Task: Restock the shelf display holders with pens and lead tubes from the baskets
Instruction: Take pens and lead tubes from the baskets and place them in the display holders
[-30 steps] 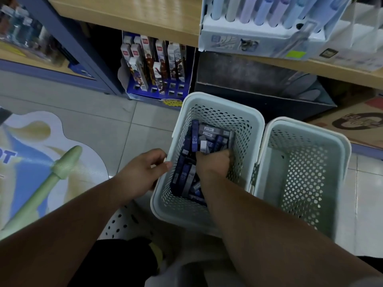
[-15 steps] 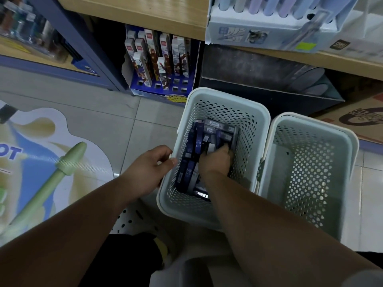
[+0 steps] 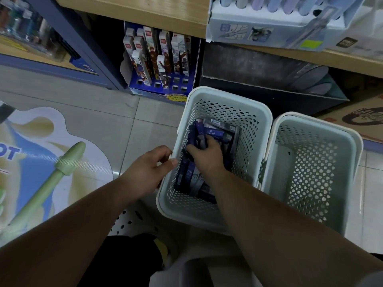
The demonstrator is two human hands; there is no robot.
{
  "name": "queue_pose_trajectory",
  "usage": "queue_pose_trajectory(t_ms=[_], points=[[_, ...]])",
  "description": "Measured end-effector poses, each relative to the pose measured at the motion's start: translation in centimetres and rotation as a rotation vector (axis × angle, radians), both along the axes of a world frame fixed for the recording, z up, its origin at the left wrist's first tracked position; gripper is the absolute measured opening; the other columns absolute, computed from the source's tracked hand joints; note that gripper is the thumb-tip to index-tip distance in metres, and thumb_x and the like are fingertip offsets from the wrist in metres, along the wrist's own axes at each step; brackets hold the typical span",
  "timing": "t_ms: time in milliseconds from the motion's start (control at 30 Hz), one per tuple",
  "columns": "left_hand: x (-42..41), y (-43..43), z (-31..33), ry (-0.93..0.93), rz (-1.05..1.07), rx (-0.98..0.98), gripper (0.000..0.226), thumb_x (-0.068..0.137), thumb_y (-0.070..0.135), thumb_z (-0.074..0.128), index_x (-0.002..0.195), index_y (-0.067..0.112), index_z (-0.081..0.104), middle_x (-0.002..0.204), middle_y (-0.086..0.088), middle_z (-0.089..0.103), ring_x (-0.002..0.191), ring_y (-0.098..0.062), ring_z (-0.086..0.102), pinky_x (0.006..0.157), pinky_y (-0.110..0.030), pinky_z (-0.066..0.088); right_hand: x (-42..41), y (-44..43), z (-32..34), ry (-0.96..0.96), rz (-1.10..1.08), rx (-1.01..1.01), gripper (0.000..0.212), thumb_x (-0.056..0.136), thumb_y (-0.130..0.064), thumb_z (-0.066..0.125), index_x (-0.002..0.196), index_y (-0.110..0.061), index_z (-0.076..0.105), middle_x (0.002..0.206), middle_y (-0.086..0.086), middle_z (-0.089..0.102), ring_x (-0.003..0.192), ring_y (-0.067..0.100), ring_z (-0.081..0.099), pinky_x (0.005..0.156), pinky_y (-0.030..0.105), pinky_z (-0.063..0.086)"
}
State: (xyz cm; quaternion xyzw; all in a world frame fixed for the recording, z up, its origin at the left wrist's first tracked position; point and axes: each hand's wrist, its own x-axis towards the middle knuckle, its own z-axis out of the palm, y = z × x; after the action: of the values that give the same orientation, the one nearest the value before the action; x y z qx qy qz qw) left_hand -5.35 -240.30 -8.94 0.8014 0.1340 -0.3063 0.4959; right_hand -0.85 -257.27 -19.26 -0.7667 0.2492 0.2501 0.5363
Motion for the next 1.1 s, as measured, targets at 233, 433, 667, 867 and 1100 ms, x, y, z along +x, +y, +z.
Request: queue_pose_trajectory(t_ms=[233,433,667,867,1100], points=[[0.1,0.0,0.1,0.013,-0.013,0.007,0.021,0.1,0.039,0.056,0.091,0.02,0.054,0.088,-0.021,0.058,0.067,-0.033,0.056,0.062,-0.05,0.054,2.4,-0.6,-0.7,0.059,0.095,0.055,0.033,0.075,-0.015,0.085,0.097,-0.025,0.062,0.094,-0.004,0.071,0.084,0.014,0.069,0.071,0.026,0.059],[0.1,-0.1,0.3,0.012,-0.014,0.013,0.022,0.1,0.039,0.055,0.093,0.018,0.054,0.091,-0.02,0.061,0.076,-0.044,0.061,0.067,-0.057,0.055,1.7,-0.9,-0.9,0.111,0.012,0.157,0.027,0.073,-0.004,0.085,0.092,-0.014,0.069,0.09,0.005,0.075,0.084,0.022,0.072,0.072,0.032,0.06],[0.1,-0.1,0.3,0.008,-0.011,0.017,0.022,0.1,0.038,0.055,0.093,0.017,0.054,0.09,-0.02,0.06,0.07,-0.033,0.057,0.068,-0.058,0.053,0.7,-1.2,0.8,0.196,0.106,0.196,0.034,0.073,-0.009,0.085,0.1,-0.008,0.065,0.093,0.008,0.073,0.074,0.018,0.07,0.058,0.029,0.058],[0.1,-0.1,0.2,-0.004,-0.022,0.022,0.021,0.101,0.036,0.055,0.09,0.018,0.053,0.088,-0.018,0.058,0.068,-0.023,0.053,0.068,-0.056,0.053,0.5,-1.8,2.0,0.228,0.179,0.293,0.039,0.071,-0.006,0.087,0.105,-0.011,0.069,0.097,0.006,0.076,0.081,0.019,0.075,0.062,0.027,0.058],[0.1,-0.1,-0.1,-0.031,-0.044,0.052,0.018,0.101,0.038,0.053,0.089,0.024,0.052,0.085,-0.01,0.058,0.069,-0.024,0.054,0.067,-0.053,0.054,-0.4,-1.3,2.6,0.202,0.124,0.385,0.042,0.074,-0.005,0.085,0.112,-0.003,0.069,0.106,0.014,0.075,0.097,0.03,0.074,0.088,0.042,0.06]])
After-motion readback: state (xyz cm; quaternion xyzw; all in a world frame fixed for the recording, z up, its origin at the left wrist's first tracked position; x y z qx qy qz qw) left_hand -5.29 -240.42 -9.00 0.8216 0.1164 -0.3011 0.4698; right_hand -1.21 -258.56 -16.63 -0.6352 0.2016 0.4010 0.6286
